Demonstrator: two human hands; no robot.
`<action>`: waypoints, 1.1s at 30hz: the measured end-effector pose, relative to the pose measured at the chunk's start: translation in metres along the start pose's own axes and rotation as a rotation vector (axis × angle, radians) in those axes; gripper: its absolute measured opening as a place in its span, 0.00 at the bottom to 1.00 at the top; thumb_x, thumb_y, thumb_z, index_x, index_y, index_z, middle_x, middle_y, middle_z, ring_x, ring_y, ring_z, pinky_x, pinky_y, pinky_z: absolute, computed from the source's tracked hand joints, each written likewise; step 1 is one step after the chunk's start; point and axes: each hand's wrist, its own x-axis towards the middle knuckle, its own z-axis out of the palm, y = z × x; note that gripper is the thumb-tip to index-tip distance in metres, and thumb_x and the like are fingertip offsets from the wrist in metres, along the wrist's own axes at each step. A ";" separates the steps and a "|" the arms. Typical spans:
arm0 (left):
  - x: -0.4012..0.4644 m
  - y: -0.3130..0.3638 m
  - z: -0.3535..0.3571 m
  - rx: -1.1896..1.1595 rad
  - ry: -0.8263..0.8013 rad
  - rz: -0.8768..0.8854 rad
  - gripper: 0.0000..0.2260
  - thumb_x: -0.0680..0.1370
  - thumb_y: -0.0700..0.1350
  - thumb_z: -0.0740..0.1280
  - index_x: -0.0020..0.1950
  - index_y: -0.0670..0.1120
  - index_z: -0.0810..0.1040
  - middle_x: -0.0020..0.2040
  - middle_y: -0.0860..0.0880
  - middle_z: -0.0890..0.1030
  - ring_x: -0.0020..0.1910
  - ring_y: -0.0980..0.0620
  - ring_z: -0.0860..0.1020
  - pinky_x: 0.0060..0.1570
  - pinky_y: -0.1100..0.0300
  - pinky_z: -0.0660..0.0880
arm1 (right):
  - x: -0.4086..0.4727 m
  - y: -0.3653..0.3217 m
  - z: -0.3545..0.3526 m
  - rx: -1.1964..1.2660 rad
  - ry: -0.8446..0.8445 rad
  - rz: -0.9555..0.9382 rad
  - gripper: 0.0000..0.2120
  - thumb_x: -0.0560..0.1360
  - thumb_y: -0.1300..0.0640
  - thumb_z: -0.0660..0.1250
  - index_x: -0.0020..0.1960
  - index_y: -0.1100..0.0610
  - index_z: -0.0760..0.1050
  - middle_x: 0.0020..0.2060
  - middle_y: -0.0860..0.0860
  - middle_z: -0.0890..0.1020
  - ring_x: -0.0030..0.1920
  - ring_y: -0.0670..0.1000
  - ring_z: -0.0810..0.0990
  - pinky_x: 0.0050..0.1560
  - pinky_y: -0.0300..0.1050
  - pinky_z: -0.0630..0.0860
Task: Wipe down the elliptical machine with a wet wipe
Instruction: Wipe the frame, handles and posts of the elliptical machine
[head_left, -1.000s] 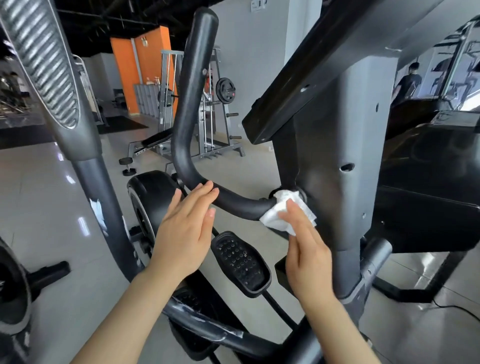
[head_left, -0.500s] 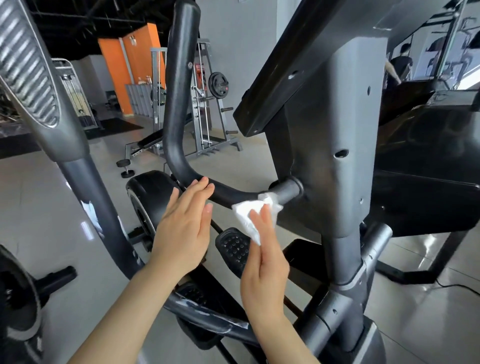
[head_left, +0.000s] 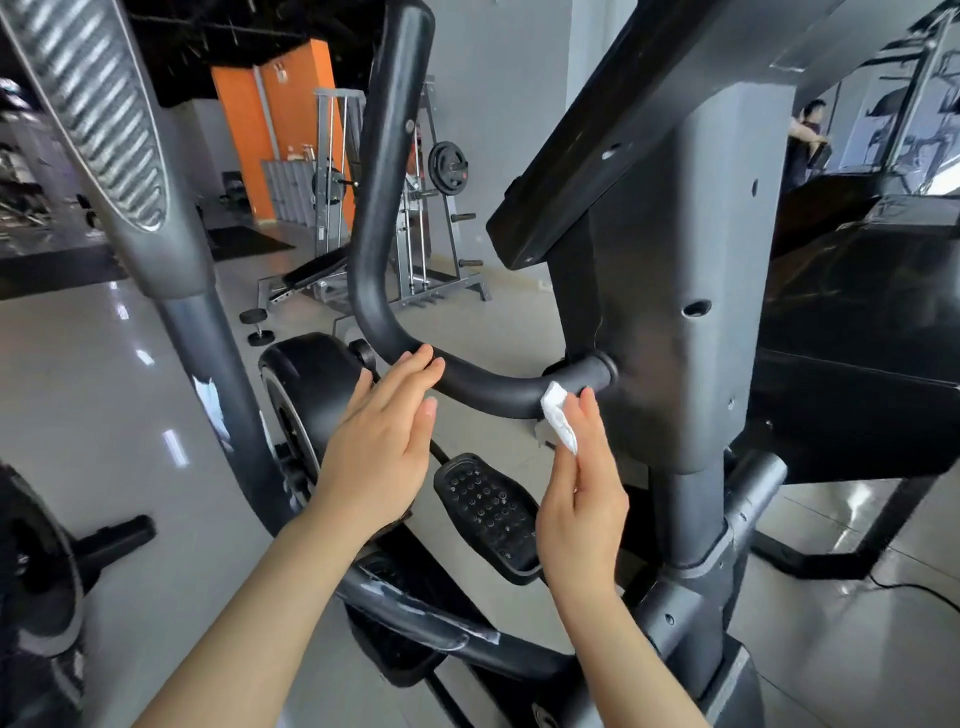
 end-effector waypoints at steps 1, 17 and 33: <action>-0.001 -0.001 -0.001 -0.002 -0.005 0.002 0.27 0.81 0.55 0.43 0.76 0.50 0.65 0.75 0.61 0.59 0.72 0.69 0.53 0.70 0.73 0.35 | -0.005 -0.006 0.003 0.031 -0.020 0.004 0.19 0.81 0.66 0.56 0.69 0.54 0.71 0.71 0.48 0.69 0.72 0.40 0.64 0.67 0.28 0.62; -0.032 -0.021 -0.099 0.406 0.608 0.028 0.18 0.81 0.42 0.57 0.70 0.43 0.72 0.74 0.44 0.68 0.74 0.44 0.63 0.75 0.45 0.47 | 0.134 -0.125 0.123 -0.700 -0.474 -1.308 0.18 0.75 0.67 0.54 0.56 0.67 0.79 0.59 0.62 0.80 0.65 0.62 0.75 0.64 0.56 0.74; -0.040 -0.028 -0.102 0.506 0.478 -0.005 0.22 0.83 0.46 0.53 0.77 0.45 0.61 0.78 0.44 0.59 0.77 0.46 0.58 0.76 0.49 0.43 | 0.117 -0.094 0.080 -1.165 -1.249 -1.262 0.15 0.76 0.66 0.59 0.58 0.57 0.78 0.64 0.53 0.74 0.63 0.57 0.76 0.57 0.54 0.77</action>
